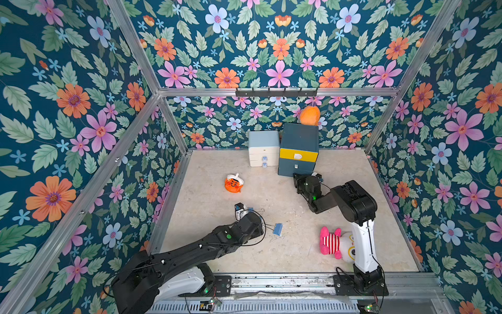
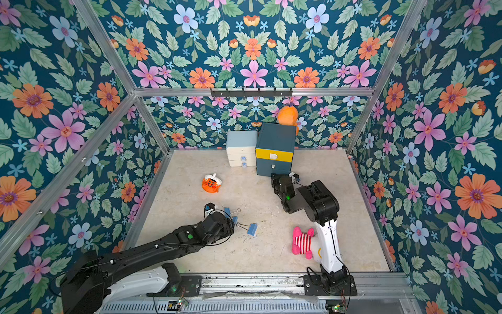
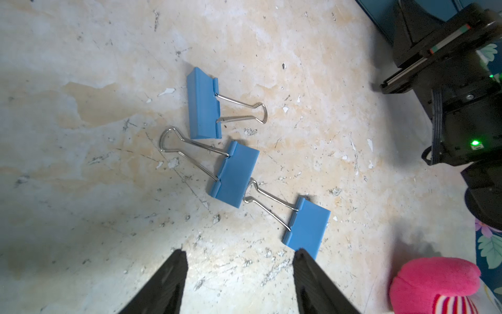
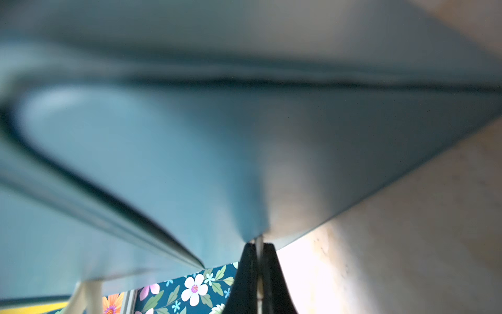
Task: Put the binder clips in the drawer according to color
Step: Open the drawer in the storage box.
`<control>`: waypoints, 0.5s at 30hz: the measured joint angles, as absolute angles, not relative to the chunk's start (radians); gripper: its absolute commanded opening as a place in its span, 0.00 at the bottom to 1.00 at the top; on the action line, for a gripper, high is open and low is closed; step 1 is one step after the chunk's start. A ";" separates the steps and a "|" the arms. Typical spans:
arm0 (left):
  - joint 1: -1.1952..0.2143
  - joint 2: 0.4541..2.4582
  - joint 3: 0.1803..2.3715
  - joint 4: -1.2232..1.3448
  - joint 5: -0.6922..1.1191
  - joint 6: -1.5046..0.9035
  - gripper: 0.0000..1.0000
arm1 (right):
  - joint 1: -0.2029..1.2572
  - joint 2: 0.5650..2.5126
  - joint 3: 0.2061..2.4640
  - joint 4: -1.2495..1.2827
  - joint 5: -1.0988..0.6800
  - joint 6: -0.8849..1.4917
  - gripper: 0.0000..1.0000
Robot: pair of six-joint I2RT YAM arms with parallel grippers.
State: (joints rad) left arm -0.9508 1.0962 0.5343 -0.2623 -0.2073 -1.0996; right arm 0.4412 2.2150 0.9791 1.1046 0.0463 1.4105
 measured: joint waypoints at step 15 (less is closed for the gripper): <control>-0.955 1.175 0.582 -0.252 -0.180 -1.100 0.70 | 0.575 2.009 0.691 1.130 0.177 1.466 0.00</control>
